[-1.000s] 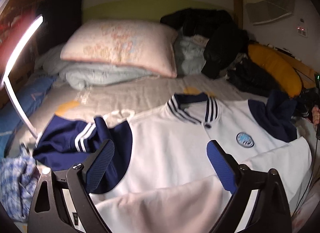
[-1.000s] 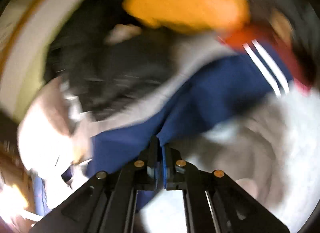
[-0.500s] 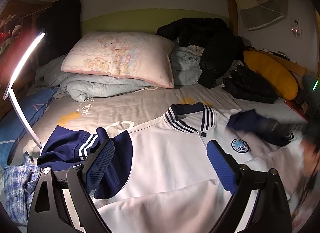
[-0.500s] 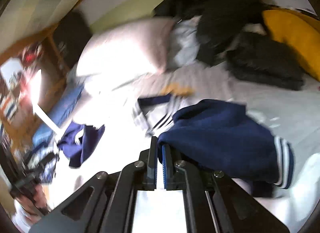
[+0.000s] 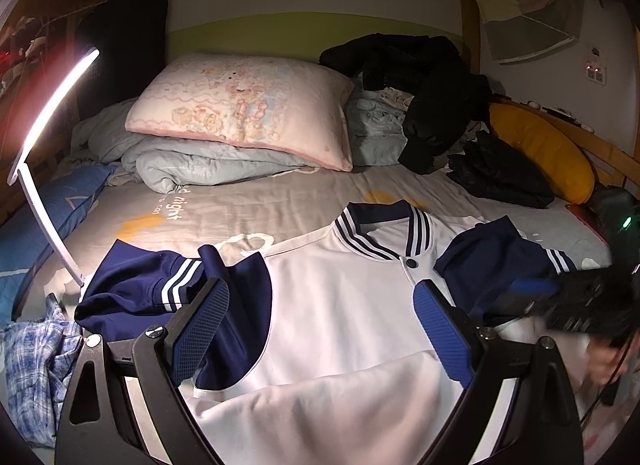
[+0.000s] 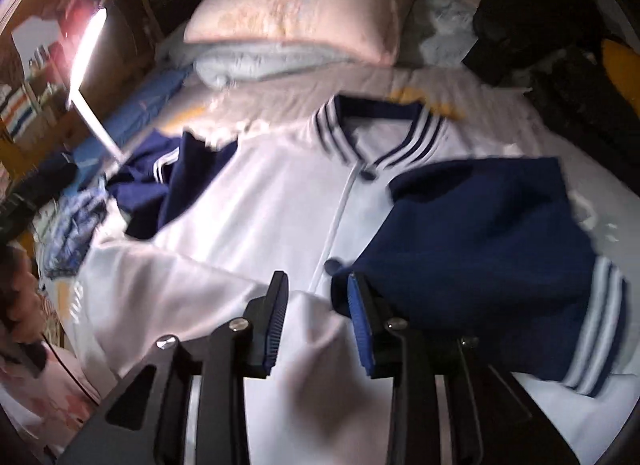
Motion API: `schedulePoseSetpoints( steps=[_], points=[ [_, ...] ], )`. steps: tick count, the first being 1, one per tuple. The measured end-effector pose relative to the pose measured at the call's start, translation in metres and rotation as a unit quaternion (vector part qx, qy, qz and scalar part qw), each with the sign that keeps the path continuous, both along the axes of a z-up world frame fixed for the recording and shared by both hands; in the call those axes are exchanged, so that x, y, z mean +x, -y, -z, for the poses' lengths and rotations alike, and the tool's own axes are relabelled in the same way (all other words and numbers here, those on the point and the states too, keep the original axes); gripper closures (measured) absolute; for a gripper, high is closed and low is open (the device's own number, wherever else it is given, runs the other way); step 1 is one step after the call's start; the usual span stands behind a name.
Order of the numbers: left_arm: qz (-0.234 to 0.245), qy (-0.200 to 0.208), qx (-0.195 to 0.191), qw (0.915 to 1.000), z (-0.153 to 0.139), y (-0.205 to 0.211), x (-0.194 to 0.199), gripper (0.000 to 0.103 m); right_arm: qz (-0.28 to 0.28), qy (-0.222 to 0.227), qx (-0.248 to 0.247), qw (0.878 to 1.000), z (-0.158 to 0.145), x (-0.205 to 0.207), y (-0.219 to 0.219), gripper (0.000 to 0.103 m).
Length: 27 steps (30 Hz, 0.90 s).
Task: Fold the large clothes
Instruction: 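Lay the navy sleeve across the jacket body with the right tool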
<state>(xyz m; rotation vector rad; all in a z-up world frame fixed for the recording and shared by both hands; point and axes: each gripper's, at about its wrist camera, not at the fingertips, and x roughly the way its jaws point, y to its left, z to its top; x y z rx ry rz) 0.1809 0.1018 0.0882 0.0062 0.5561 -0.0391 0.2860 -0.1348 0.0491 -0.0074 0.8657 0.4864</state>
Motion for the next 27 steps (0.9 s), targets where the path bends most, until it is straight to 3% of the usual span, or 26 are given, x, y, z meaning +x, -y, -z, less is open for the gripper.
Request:
schedulePoseSetpoints(
  steps=[6,10,11,16,20,24,25,26,27],
  points=[
    [0.001,0.007,0.019,0.9998,0.001,0.006,-0.001,0.010,0.125,0.014,0.021,0.992,-0.020,0.007,0.069,0.068],
    [0.004,0.018,0.044,0.9989,0.002,0.014,-0.003,0.010,0.187,0.002,0.015,0.982,-0.015,0.017,0.117,0.060],
    [0.008,0.017,0.042,0.9989,0.003,0.015,-0.003,0.010,0.194,-0.004,0.013,0.981,-0.011,0.019,0.128,0.053],
    [0.018,0.015,0.038,0.9990,0.004,0.022,-0.004,0.010,0.223,-0.041,0.015,0.974,0.012,0.020,0.165,0.052],
    [0.014,0.018,0.044,0.9988,0.006,0.028,-0.003,0.004,0.189,-0.068,0.039,0.979,0.022,0.020,0.170,0.046],
    [0.020,0.021,0.049,0.9984,0.006,0.031,-0.004,0.001,0.208,-0.066,0.031,0.975,0.026,0.019,0.166,0.047],
    [0.021,0.023,0.049,0.9983,0.007,0.032,-0.005,0.000,0.201,-0.068,0.029,0.977,0.026,0.021,0.162,0.050],
    [0.022,0.024,0.047,0.9984,0.007,0.032,-0.006,0.000,0.193,-0.069,0.028,0.978,0.026,0.022,0.158,0.063],
    [0.021,0.020,0.043,0.9987,0.008,0.032,-0.006,0.000,0.194,-0.065,0.021,0.979,0.025,0.021,0.154,0.070]
  ],
)
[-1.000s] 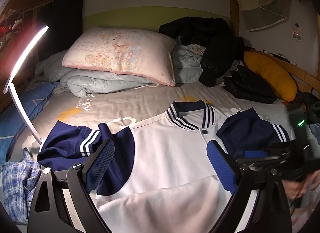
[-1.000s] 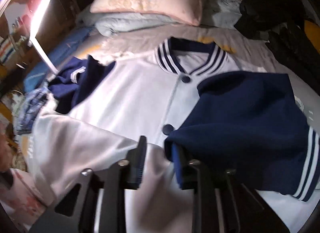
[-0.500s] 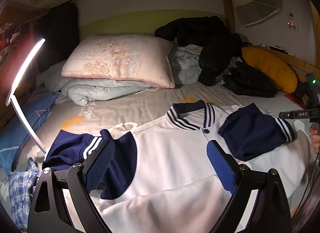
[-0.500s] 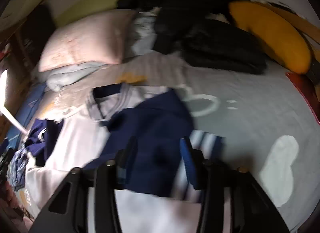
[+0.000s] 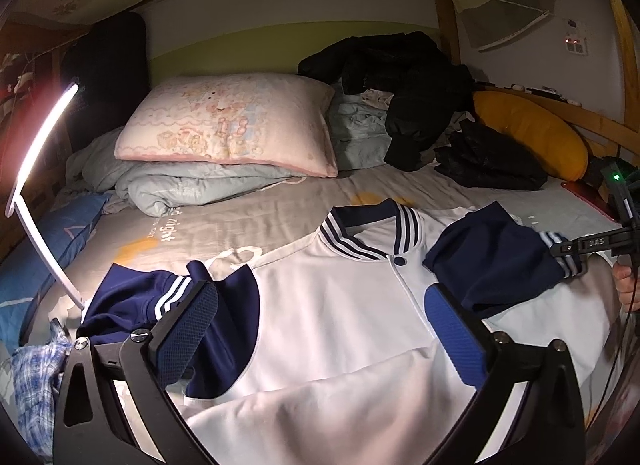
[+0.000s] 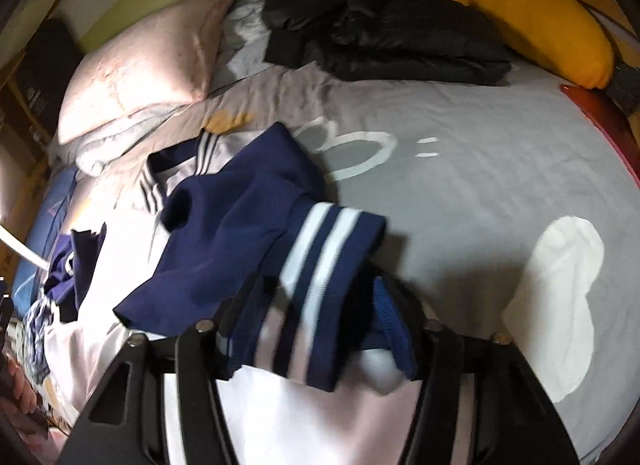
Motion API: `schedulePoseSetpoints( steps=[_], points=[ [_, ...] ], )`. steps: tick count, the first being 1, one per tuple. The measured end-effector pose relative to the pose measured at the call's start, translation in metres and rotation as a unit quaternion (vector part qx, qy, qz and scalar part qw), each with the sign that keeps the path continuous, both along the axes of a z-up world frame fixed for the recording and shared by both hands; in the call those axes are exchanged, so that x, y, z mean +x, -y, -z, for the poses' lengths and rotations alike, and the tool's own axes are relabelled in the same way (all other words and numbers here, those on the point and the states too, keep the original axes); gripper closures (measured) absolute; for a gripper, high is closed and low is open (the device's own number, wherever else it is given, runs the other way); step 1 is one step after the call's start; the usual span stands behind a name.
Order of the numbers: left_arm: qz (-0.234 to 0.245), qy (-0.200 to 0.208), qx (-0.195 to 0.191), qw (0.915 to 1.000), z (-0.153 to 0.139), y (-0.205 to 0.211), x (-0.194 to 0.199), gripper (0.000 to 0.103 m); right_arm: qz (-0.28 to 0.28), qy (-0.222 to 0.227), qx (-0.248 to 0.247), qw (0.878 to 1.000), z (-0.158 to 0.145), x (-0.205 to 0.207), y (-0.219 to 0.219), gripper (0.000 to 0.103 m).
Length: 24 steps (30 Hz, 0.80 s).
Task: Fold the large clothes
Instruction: 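Lay the navy sleeve across the jacket body with the right tool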
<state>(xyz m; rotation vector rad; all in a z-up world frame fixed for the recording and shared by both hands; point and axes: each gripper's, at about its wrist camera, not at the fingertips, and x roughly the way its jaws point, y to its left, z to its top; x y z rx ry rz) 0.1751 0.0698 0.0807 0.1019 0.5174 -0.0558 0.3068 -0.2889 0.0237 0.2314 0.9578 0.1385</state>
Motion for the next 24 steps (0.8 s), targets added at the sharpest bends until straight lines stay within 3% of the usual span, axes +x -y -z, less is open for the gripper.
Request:
schedulePoseSetpoints(
  steps=[2,7,10,13,16,22,24],
  points=[
    [-0.001,-0.010,-0.015,0.9998,0.001,-0.002,0.001,0.000,-0.004,0.024,-0.009,1.000,-0.006,-0.004,-0.007,0.097],
    [0.004,-0.008,-0.017,0.9998,0.001,0.001,0.000,0.000,-0.058,0.117,-0.026,0.991,-0.034,-0.023,-0.032,0.098],
    [0.026,-0.038,-0.044,0.9980,0.005,0.004,0.005,0.001,-0.125,0.136,0.025,0.982,-0.045,-0.034,-0.049,0.098],
    [0.067,-0.064,-0.080,0.9925,0.011,0.009,0.005,0.014,-0.178,0.151,0.043,0.971,-0.053,-0.043,-0.068,0.098],
    [0.093,-0.075,-0.070,0.9903,0.017,0.024,0.003,0.027,-0.221,0.140,0.058,0.963,-0.050,-0.047,-0.090,0.098],
    [0.093,-0.096,-0.093,0.9867,0.025,0.029,0.008,0.031,-0.292,0.114,0.016,0.949,-0.025,-0.061,-0.146,0.098],
    [0.094,-0.104,-0.098,0.9853,0.027,0.026,0.010,0.040,-0.312,0.095,0.013,0.945,-0.014,-0.065,-0.160,0.098]
  ],
)
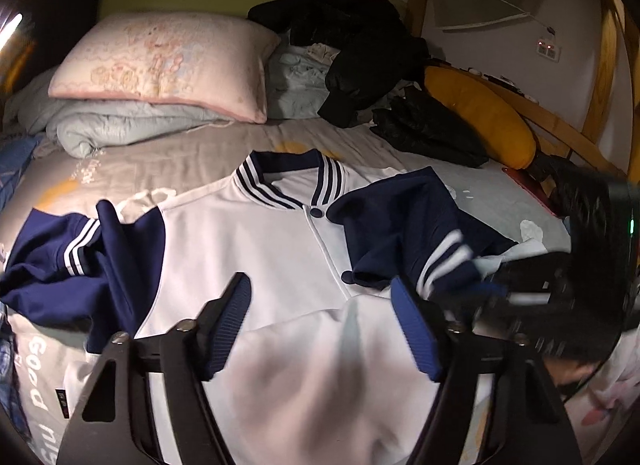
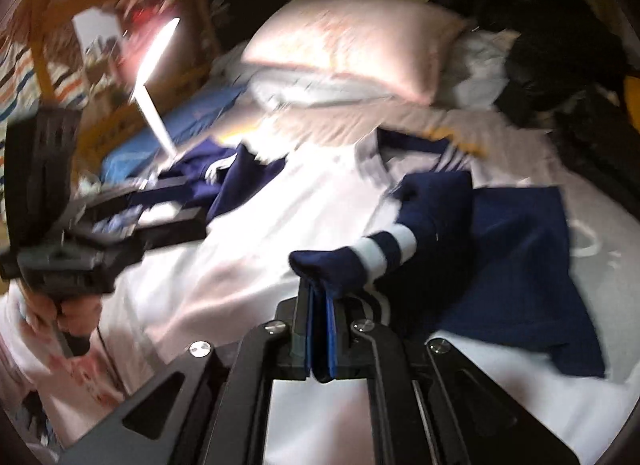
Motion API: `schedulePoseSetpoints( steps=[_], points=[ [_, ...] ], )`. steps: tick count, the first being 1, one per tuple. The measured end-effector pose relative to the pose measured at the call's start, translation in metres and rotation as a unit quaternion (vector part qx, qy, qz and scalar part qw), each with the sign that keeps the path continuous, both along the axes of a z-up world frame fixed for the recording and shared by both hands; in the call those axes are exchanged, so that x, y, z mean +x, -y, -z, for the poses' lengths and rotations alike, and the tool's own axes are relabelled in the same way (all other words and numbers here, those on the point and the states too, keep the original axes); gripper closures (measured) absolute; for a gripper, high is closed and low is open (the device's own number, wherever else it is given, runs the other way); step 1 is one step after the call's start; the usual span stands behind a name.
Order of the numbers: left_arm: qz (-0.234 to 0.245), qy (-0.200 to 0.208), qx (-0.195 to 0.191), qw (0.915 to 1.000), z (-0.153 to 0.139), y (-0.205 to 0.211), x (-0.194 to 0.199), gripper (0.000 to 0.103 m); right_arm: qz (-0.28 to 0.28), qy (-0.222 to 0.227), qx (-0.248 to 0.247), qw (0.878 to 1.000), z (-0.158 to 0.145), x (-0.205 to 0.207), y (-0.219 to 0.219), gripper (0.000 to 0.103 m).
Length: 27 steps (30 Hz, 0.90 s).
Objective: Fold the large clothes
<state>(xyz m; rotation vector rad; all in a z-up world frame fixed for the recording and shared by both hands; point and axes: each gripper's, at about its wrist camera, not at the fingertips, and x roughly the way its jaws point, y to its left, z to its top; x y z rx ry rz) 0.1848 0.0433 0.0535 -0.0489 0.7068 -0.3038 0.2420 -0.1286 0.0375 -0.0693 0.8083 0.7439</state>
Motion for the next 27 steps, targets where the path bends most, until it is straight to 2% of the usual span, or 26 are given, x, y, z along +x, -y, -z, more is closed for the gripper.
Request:
schedulePoseSetpoints(
  steps=[2,6,9,12,13,14,18,20,22,25,27],
  points=[
    [0.009,-0.014,-0.004,0.9999,0.004,-0.001,0.002,0.057,-0.012,-0.004,-0.018,1.000,0.009,-0.005,-0.012,0.095],
    [0.008,-0.021,-0.003,0.9998,0.008,-0.003,0.002,0.059,-0.035,-0.009,-0.040,0.999,0.018,-0.015,-0.021,0.093],
    [0.005,-0.021,-0.008,0.9997,0.007,-0.004,0.001,0.059,-0.045,-0.035,-0.024,0.998,0.020,-0.012,-0.017,0.079],
    [0.014,-0.024,-0.015,0.9995,0.007,-0.002,0.001,0.053,-0.031,-0.039,-0.013,0.999,0.016,-0.009,-0.008,0.077],
    [0.017,-0.027,-0.015,0.9994,0.008,0.000,0.001,0.046,-0.026,-0.034,-0.014,0.999,0.014,-0.009,-0.005,0.075],
    [0.021,-0.031,-0.012,0.9992,0.010,0.002,0.001,0.041,-0.015,-0.024,-0.016,0.999,0.011,-0.009,-0.001,0.070],
    [0.045,-0.052,-0.015,0.9975,0.024,0.012,0.002,0.035,0.036,0.000,-0.008,0.999,-0.002,-0.004,0.017,0.065],
    [0.056,-0.068,-0.022,0.9959,0.033,0.018,0.004,0.034,0.081,0.010,-0.009,0.997,-0.005,0.002,0.028,0.061],
    [0.061,-0.082,-0.020,0.9946,0.041,0.025,0.007,0.034,0.106,0.006,-0.004,0.994,-0.007,0.008,0.037,0.059],
    [0.067,-0.099,-0.011,0.9928,0.050,0.033,0.007,0.033,0.152,-0.003,0.006,0.988,-0.010,0.019,0.055,0.046],
    [0.066,-0.097,0.000,0.9931,0.052,0.035,0.005,0.032,0.182,0.014,0.003,0.983,-0.014,0.022,0.062,0.036]
  ],
)
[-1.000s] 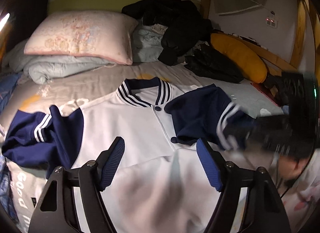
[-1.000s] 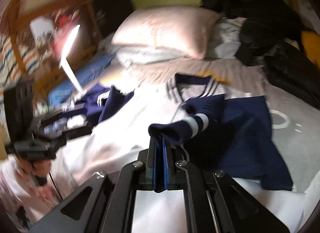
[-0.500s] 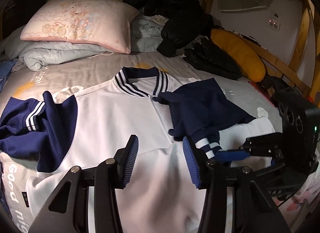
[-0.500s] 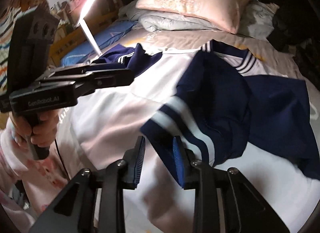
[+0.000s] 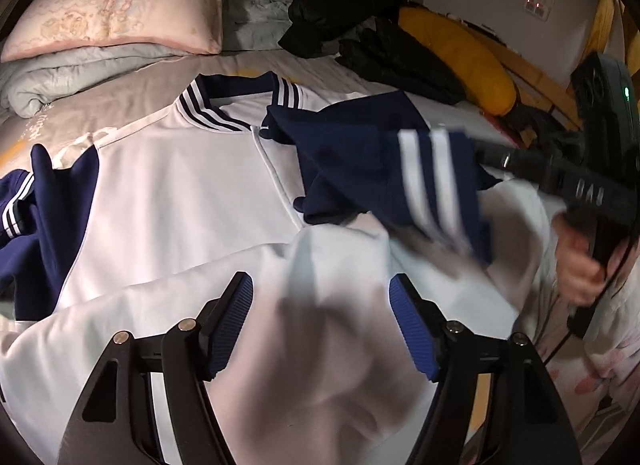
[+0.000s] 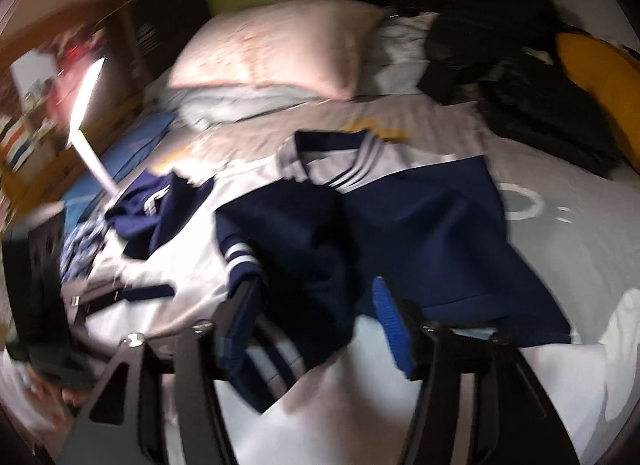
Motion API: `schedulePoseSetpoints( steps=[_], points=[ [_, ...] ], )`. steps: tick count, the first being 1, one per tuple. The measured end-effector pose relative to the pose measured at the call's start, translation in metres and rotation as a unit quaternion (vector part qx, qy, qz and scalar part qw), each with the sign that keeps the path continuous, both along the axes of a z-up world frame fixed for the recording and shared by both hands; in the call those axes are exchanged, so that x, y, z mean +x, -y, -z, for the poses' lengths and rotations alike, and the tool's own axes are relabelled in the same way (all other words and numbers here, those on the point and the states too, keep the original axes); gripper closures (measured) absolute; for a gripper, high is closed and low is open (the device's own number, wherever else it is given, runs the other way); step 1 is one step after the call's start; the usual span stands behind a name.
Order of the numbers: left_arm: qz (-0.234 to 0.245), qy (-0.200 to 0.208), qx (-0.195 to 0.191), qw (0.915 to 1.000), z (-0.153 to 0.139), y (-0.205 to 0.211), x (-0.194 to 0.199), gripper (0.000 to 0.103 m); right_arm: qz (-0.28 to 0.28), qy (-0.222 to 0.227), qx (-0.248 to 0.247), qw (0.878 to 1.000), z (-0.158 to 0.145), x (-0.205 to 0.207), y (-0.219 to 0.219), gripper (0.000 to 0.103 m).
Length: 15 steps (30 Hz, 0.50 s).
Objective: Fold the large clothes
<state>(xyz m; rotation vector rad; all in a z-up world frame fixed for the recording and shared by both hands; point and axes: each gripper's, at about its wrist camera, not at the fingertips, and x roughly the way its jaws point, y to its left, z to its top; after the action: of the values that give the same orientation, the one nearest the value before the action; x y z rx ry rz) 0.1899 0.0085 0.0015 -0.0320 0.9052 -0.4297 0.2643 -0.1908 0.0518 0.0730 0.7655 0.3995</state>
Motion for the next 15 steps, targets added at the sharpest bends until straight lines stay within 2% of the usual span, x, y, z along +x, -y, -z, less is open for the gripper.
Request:
schedulePoseSetpoints(
  steps=[2,3,6,10,13,15],
  points=[
    [-0.001,0.007,0.003,1.0000,-0.001,-0.001,-0.002,0.024,0.035,0.031,-0.010,0.999,-0.006,0.001,0.009,0.004],
    [0.000,0.010,-0.001,1.0000,-0.001,-0.001,-0.003,0.023,0.057,0.045,-0.018,0.997,-0.008,0.000,0.014,0.000],
    [0.008,0.005,-0.010,0.9999,-0.003,0.001,-0.003,0.017,0.098,0.051,-0.017,0.994,-0.014,0.006,0.031,0.000],
    [0.029,0.007,-0.007,0.9995,-0.005,0.010,-0.005,0.013,0.138,-0.002,0.057,0.989,-0.019,0.022,0.067,0.000],
    [0.033,-0.002,0.006,0.9994,0.002,0.018,-0.003,0.012,0.161,-0.025,0.081,0.983,-0.017,0.030,0.081,0.000],
    [0.029,-0.019,0.002,0.9994,0.011,0.021,0.000,0.012,0.164,-0.033,0.079,0.983,-0.016,0.034,0.084,0.000]
  ],
)
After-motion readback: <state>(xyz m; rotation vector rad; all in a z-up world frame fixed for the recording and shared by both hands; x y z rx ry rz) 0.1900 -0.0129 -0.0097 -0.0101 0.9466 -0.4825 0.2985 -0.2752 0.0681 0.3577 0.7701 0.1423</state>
